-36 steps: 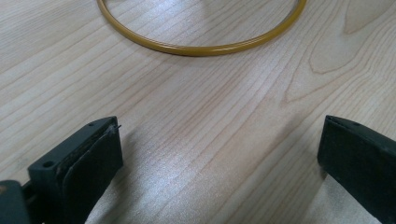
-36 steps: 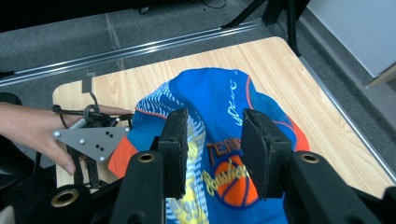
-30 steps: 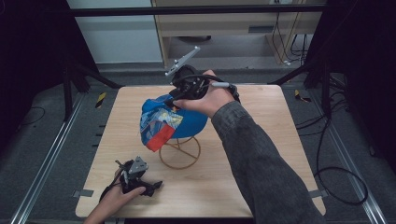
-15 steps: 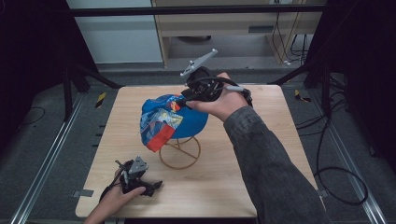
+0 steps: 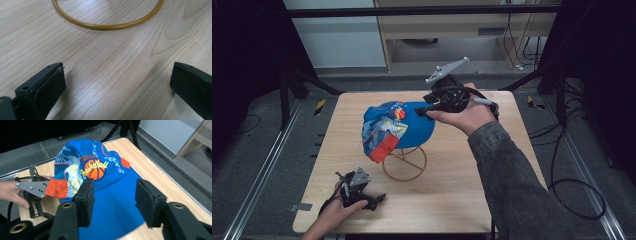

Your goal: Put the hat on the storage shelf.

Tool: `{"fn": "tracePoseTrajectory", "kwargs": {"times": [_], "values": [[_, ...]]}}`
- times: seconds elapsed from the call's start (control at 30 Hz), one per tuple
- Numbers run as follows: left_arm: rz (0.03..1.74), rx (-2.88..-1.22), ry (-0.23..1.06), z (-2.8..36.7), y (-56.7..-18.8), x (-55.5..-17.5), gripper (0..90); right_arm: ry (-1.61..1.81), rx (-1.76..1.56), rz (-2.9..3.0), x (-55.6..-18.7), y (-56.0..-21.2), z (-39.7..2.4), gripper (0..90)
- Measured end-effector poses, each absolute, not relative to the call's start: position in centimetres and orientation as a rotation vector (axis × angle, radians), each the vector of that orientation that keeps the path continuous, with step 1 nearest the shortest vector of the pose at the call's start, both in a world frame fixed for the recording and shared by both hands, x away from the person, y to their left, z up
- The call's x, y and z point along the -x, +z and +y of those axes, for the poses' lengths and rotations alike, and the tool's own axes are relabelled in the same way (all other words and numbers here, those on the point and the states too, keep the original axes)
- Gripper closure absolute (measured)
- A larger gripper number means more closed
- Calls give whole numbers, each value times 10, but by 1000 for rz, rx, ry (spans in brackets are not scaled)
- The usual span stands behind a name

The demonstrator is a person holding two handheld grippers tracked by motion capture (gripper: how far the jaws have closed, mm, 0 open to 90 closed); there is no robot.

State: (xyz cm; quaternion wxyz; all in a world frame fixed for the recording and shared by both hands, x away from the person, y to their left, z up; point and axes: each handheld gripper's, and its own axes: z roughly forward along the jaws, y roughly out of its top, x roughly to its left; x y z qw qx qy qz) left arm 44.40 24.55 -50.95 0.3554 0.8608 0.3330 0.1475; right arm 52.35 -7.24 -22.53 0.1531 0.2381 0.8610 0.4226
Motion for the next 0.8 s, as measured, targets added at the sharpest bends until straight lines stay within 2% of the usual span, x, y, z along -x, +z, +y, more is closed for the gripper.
{"fn": "tracePoseTrajectory", "kwargs": {"times": [0.53, 0.8], "values": [[859, -2226, 384, 246, -509, -444, 0, 1212, -832, 2312, -508, -230, -112, 76], [859, -2226, 384, 246, -509, -444, 0, 1217, -854, 2298, -503, -237, -137, 59]]}}
